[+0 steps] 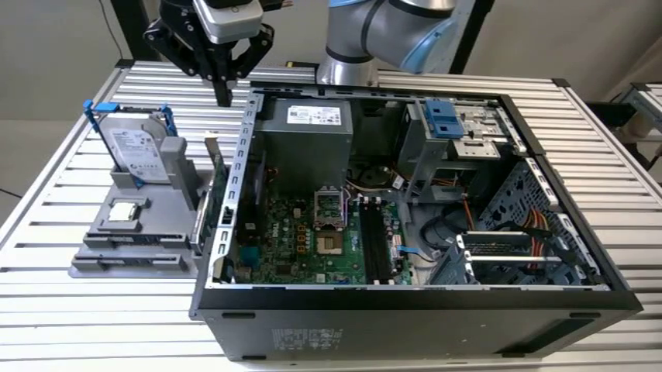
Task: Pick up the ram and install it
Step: 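Reach for the ram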
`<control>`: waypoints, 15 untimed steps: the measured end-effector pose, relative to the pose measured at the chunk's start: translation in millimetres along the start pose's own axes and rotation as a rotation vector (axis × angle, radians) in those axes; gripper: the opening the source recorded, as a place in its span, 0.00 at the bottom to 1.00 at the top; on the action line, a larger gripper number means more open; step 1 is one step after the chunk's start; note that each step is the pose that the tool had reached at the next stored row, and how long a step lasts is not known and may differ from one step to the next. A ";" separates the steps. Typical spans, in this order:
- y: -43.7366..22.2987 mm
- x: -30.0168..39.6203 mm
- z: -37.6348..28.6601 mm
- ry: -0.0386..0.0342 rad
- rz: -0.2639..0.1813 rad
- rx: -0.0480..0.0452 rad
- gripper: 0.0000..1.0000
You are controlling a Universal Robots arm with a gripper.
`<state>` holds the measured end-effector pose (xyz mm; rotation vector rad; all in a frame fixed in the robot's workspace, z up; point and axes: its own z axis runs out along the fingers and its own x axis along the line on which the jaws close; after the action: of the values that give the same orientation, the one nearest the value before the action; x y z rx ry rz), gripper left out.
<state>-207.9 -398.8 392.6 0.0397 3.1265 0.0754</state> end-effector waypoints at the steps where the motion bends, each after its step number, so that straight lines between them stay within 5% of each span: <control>1: 0.0 1.6 -0.1 0.0001 0.000 0.0000 0.00; 15: -0.7 26.8 -0.4 0.0001 -0.002 0.0000 0.00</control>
<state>-234.8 -398.8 392.6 0.0374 3.1266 0.0753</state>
